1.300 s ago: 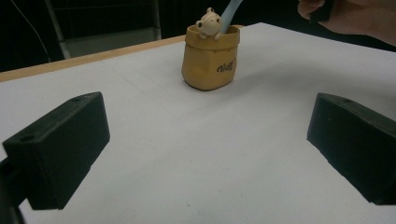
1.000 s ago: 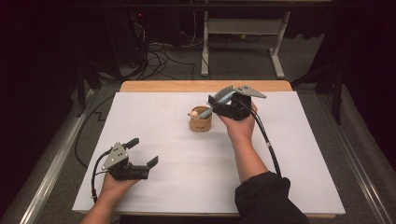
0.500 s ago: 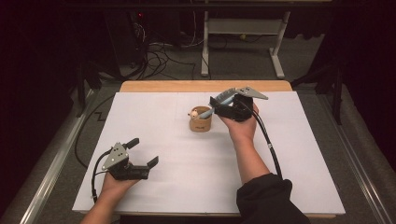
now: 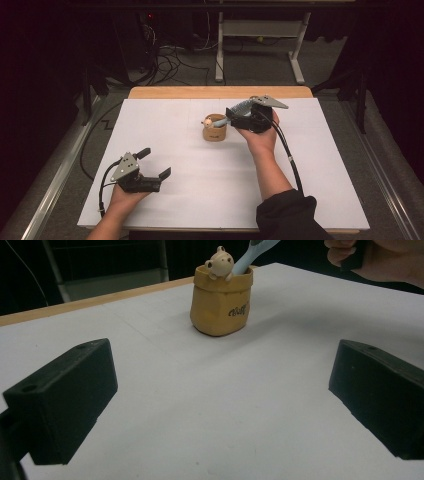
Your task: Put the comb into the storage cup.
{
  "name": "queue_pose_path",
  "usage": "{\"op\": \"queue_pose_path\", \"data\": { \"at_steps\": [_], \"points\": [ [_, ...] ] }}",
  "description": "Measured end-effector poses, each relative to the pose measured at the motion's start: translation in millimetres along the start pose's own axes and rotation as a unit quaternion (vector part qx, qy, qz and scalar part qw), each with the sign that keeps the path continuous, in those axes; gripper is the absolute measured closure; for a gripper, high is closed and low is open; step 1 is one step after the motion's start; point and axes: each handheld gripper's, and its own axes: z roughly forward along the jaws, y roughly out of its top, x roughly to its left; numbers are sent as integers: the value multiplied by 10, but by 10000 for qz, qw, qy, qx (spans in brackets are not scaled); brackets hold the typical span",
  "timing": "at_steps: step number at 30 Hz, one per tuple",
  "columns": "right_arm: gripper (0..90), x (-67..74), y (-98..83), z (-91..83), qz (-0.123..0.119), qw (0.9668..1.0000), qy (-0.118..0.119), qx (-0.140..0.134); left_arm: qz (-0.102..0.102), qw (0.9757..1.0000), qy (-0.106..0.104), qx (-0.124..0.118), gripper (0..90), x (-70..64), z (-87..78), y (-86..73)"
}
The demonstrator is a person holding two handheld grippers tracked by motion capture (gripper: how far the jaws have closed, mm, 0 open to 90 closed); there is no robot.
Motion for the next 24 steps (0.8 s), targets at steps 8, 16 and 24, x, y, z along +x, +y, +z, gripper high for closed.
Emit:
{"op": "queue_pose_path", "data": {
  "at_steps": [8,16,24],
  "points": [
    [6,-7,2,-45,-62,10000,12,31,-5,10000,-3,-2,0,1,-2,1],
    [5,3,-5,-98,-94,9999,5,50,-23,10000,-6,17,0,7,0,-3],
    [5,16,-61,-194,-212,9997,-39,90,-46,10000,-10,34,0,11,6,-6]
  ]
}}
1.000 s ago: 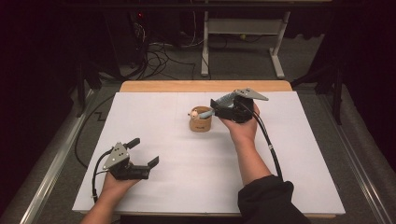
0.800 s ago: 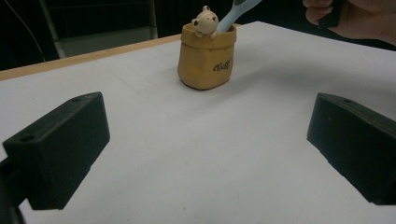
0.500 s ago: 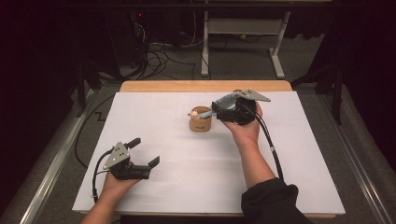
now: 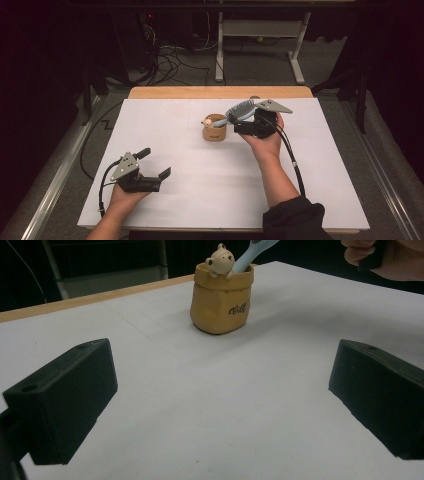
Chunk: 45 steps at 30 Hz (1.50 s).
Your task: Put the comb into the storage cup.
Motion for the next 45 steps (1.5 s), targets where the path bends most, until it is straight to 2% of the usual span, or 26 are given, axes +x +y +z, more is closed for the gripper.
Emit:
{"op": "queue_pose_path", "data": {
  "at_steps": [7,16,22,34,39,42,45],
  "points": [
    [5,1,-128,-58,-75,9999,14,119,27,10000,-8,32,0,-4,9,-3],
    [5,28,-380,-105,-208,9992,23,347,-8,10000,-7,46,0,10,22,-10],
    [6,20,-553,-199,-307,9982,-16,507,-42,10000,-15,57,0,19,28,-14],
    [6,-38,-869,-598,-376,9973,-65,620,-110,9999,-18,88,0,51,24,-22],
    [6,-97,-995,-796,-445,9970,-195,600,-109,9999,-27,81,0,43,20,-21],
    [6,-147,-1081,-932,-408,9972,-212,590,-134,9999,-15,71,0,54,8,-23],
    [5,-212,-1137,-1106,-422,9975,-268,497,-158,9999,21,67,0,71,-3,-26]
  ]
}}
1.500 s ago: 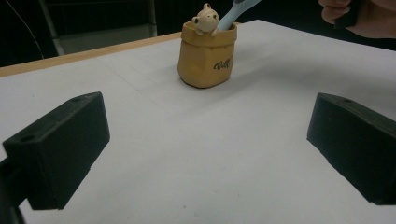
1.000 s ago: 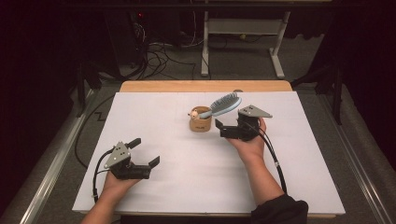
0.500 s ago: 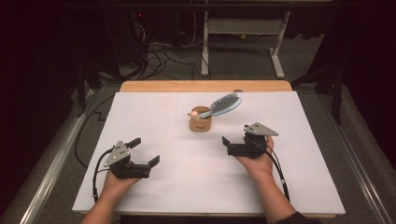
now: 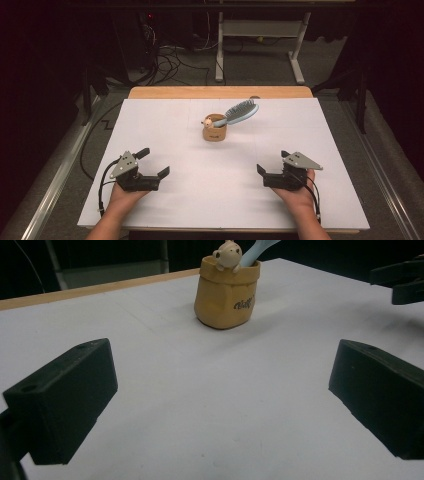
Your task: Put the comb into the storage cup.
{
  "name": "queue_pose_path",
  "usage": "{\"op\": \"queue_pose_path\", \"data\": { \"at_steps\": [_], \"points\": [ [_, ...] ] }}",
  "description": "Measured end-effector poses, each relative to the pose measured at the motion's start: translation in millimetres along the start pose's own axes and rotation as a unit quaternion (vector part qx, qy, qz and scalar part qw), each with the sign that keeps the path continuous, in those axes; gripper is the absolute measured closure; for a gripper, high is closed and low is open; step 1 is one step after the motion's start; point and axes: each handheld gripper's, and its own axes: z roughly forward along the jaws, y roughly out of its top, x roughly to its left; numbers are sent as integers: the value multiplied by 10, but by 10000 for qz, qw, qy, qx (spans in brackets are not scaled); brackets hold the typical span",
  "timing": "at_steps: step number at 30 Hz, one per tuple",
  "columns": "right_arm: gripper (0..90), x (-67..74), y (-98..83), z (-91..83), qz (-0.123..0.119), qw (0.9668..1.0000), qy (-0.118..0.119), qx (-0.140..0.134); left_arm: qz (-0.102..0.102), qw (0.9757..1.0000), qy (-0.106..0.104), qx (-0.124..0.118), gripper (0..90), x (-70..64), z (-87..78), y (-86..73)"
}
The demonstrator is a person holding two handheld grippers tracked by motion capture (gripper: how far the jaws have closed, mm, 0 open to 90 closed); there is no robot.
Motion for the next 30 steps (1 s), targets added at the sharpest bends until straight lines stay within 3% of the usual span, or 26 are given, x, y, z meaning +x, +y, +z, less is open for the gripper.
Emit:
{"op": "queue_pose_path", "data": {
  "at_steps": [6,12,16,22,30],
  "points": [
    [5,-98,-128,-313,10,9995,-170,-274,-62,10000,25,-13,0,27,-31,-11],
    [5,-188,-188,-528,155,9981,-187,-566,-19,10000,2,44,0,-5,-14,-23],
    [5,-214,-152,-544,259,9965,-164,-773,-31,10000,1,90,0,-3,4,-29],
    [5,-236,-182,-522,340,9968,-78,-714,-16,10000,0,46,0,-19,-17,-19],
    [5,-187,-173,-500,101,9979,-123,-633,-24,10000,30,12,0,-8,-40,-12]
  ]
}}
